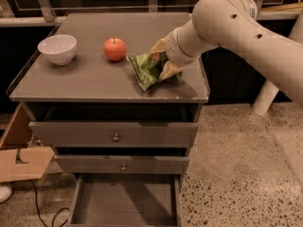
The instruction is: Pick green jalapeno chip bag from bottom drawer and place on counter
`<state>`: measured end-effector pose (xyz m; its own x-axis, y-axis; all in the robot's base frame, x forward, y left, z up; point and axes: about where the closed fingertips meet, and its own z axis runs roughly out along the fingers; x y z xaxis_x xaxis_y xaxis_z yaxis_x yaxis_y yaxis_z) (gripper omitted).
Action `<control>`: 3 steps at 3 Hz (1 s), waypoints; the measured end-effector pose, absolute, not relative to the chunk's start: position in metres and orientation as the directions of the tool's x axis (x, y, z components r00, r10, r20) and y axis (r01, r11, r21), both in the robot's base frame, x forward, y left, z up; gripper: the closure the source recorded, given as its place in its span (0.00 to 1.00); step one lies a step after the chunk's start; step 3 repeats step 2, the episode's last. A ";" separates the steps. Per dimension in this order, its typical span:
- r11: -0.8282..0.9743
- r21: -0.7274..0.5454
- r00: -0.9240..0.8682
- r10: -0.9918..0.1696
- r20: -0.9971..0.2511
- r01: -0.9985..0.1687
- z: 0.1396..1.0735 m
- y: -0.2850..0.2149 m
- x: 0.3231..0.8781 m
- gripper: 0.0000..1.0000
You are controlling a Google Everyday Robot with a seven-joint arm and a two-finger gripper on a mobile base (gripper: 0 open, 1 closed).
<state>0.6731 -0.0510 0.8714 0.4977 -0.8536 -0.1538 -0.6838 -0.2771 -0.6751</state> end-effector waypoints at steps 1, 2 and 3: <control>-0.277 -0.675 0.498 -0.854 -0.154 -0.684 0.871 -0.051 0.673 0.00; -0.277 -0.675 0.498 -0.854 -0.154 -0.684 0.871 -0.051 0.673 0.00; -0.277 -0.675 0.498 -0.854 -0.154 -0.684 0.871 -0.051 0.673 0.00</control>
Offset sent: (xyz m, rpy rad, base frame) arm 0.0000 0.0000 0.0000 0.0000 0.0000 0.0000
